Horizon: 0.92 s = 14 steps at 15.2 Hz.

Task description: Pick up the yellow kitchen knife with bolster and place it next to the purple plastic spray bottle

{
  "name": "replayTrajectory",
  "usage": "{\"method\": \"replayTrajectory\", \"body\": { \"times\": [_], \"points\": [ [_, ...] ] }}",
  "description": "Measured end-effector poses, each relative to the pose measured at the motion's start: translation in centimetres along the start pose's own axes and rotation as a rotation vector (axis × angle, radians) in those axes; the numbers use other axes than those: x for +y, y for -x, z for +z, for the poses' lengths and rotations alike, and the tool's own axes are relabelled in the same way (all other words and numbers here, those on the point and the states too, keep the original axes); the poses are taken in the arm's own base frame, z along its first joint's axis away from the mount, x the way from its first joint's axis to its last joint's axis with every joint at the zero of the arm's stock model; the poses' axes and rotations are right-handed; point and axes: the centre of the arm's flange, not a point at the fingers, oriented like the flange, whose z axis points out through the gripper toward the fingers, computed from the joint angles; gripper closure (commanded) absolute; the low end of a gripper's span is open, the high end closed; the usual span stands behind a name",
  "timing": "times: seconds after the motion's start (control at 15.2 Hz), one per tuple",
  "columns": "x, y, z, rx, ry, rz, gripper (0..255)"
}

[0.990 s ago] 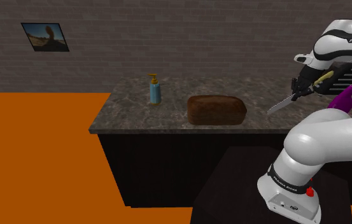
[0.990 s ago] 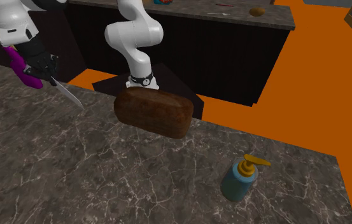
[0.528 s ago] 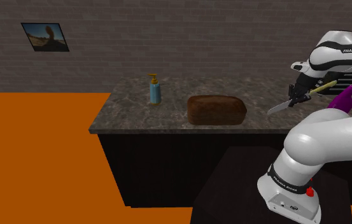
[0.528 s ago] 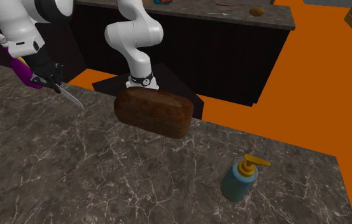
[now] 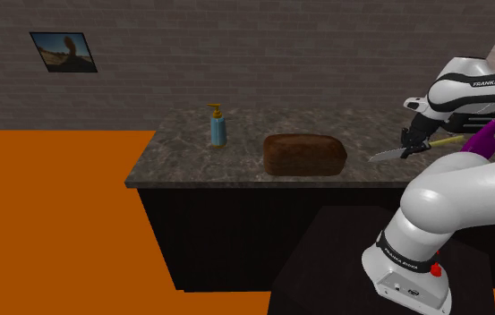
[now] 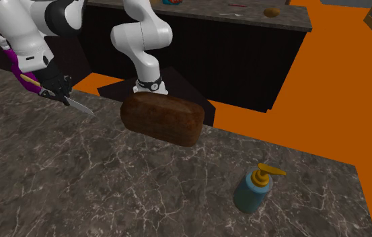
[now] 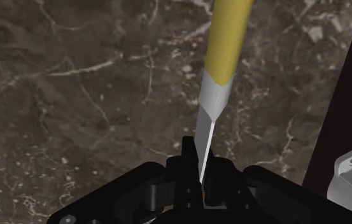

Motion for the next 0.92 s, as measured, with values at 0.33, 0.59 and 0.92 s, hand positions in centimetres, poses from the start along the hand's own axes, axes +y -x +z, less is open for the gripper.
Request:
{"method": "replayTrajectory", "body": {
  "times": [0.33,0.59,0.92],
  "points": [
    [0.0,0.0,0.1,0.0,0.0,0.0,255],
    [0.0,0.0,0.1,0.0,0.0,0.0,0],
    [0.1,0.1,-1.4,0.0,0.001,0.0,0]
  ]
}}
